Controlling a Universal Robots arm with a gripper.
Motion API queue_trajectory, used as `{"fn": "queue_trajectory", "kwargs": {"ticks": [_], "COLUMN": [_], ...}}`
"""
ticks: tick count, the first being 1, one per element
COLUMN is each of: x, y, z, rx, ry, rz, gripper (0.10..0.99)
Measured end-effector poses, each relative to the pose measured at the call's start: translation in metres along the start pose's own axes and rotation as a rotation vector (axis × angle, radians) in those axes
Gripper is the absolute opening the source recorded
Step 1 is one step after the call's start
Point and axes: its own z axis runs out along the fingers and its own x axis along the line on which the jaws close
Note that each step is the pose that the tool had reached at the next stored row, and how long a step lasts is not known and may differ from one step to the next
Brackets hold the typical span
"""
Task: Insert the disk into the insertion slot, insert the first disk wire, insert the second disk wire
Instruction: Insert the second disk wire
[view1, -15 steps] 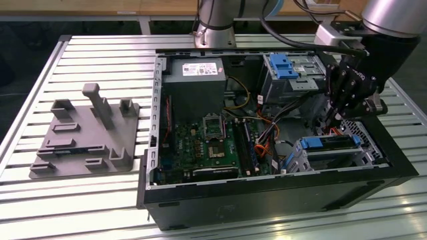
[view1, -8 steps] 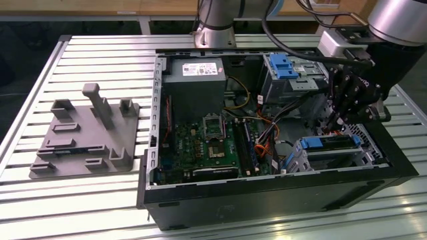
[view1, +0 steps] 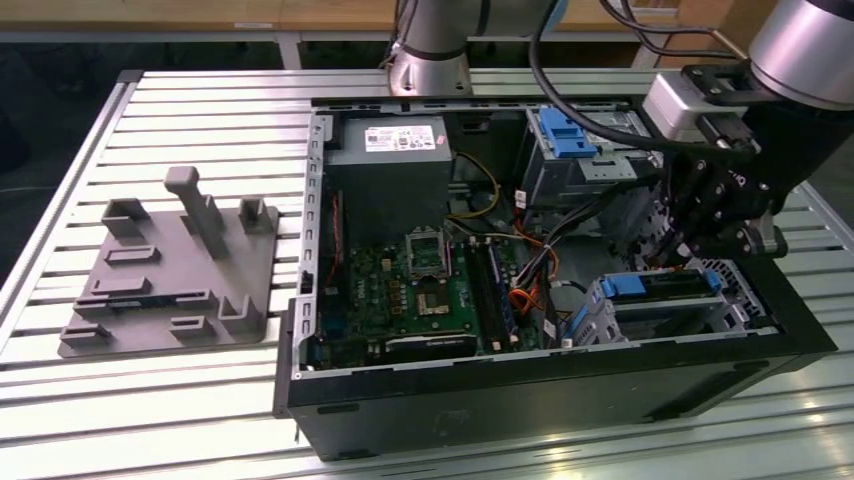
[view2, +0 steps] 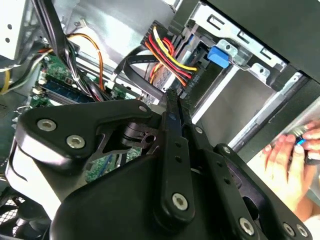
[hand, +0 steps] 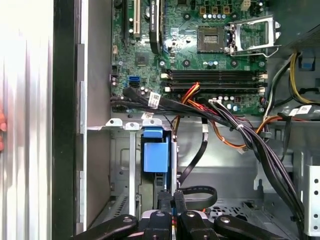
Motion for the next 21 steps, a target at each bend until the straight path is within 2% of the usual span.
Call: {"fn": "queue_trajectory", "kwargs": {"ticks": [2, 3, 4, 21], "x": [0.0025, 0.0038, 0.0048, 0.01], "y": [-0.0001, -0.0001, -0.0001, -0.0002], "z": [0.0002, 0.0003, 0.0004, 0.0011], "rx": [0.003, 0.003, 0.003, 0.003], "ry": [-0.0225, -0.0306, -0.0345, -0.0355], "rz": [0.0, 0.0, 0.0, 0.0], "gripper": [0.145, 0.145, 0.145, 0.145]}}
